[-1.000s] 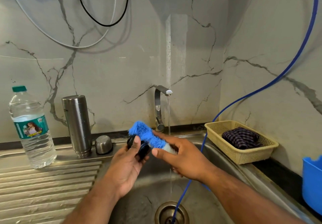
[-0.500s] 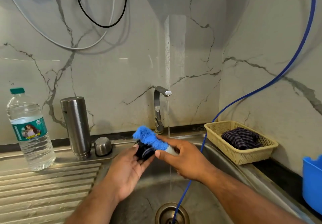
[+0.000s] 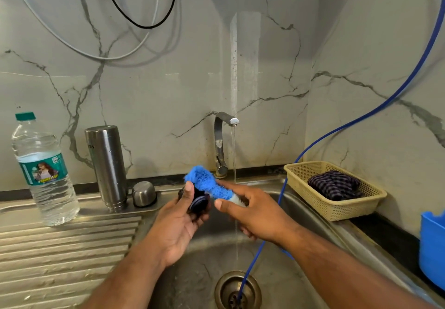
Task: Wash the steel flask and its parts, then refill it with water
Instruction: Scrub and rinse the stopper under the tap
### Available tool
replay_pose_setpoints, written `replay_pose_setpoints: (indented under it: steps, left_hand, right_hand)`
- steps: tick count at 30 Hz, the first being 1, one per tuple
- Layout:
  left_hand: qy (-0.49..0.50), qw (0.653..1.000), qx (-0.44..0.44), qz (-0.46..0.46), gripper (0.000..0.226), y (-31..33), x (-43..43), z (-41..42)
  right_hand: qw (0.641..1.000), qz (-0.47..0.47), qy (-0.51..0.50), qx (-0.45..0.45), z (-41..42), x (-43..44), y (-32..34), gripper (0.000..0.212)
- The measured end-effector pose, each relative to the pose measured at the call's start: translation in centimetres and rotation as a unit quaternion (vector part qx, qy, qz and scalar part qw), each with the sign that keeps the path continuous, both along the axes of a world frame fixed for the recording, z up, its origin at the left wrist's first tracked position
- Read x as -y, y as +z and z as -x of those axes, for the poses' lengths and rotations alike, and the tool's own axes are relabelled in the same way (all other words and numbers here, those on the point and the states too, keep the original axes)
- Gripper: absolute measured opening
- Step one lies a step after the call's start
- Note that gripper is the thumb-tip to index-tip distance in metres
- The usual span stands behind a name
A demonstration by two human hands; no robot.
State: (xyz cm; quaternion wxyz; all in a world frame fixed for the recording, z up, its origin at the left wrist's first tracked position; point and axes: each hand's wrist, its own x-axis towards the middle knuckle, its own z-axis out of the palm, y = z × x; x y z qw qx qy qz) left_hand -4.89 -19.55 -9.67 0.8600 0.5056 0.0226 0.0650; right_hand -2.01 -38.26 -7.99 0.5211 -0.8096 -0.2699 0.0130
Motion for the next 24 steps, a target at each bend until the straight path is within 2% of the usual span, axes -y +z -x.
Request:
replay_pose_setpoints:
  steps: [2, 5, 9, 13, 17, 20, 24]
  left_hand:
    - [-0.003, 1.0, 0.0, 0.024, 0.053, 0.21, 0.0, 0.08]
    - [-0.035, 0.997, -0.014, 0.072, 0.053, 0.43, -0.14, 0.32]
    - [-0.037, 0.996, -0.001, 0.078, 0.037, 0.37, -0.49, 0.46]
    - [-0.014, 0.999, 0.0, 0.049, 0.05, 0.3, -0.89, 0.09]
    - [0.009, 0.999, 0.013, 0.044, 0.061, 0.09, -0.61, -0.11]
    - [0.022, 0.999, 0.016, 0.043, 0.062, -0.03, -0.35, -0.29]
    - [-0.027, 0.995, 0.023, 0.088, 0.062, 0.33, -0.73, -0.13]
  right_hand:
    - [1.0, -0.008, 0.005, -0.009, -0.05, -0.1, 0.0, 0.049]
    - [0.999, 0.025, -0.045, 0.007, -0.36, 0.0, -0.21, 0.054]
    - [1.0, -0.006, 0.009, -0.004, 0.04, 0.17, 0.19, 0.05]
    - [0.999, 0.008, -0.027, 0.026, -0.32, 0.27, 0.37, 0.054]
    - [0.999, 0.014, 0.01, 0.039, 0.04, 0.15, 0.48, 0.05]
    - [0.996, 0.051, -0.039, 0.064, -0.2, 0.15, 0.34, 0.055]
    - [0.998, 0.034, -0.004, 0.046, -0.15, 0.32, 0.2, 0.053]
